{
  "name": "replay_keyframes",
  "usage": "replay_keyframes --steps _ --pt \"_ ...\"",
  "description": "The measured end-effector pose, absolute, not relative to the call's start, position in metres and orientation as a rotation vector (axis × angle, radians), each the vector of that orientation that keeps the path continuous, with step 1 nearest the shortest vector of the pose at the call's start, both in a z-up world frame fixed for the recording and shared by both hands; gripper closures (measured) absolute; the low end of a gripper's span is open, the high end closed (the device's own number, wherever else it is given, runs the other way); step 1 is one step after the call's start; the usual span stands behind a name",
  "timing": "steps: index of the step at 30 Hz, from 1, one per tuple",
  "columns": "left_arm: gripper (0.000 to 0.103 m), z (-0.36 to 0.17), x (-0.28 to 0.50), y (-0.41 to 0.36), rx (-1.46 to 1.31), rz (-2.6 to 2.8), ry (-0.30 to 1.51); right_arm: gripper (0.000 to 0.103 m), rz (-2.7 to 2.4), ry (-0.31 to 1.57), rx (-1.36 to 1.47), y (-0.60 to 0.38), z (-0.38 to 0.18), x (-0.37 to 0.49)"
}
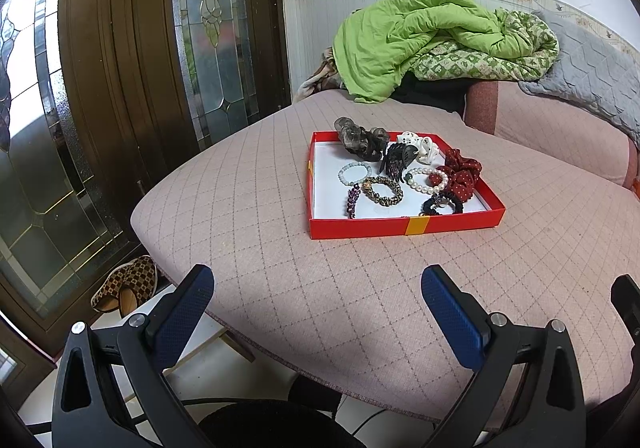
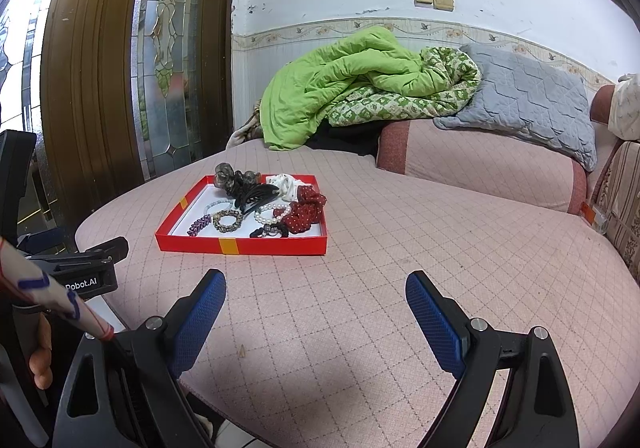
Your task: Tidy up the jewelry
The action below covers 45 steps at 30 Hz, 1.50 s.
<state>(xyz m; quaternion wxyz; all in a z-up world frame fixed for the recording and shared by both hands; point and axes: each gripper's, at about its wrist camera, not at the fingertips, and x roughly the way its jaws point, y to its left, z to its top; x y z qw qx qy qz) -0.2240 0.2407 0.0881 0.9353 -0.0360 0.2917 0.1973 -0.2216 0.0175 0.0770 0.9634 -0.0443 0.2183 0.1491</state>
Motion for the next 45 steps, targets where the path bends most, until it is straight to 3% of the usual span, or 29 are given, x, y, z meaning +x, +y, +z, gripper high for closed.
replay_keyframes --steps 45 --pt "0.000 0.082 -0.220 0.240 -0.018 0.398 0.640 0.009 0.280 0.462 -0.059 0.006 0.078 -0.217"
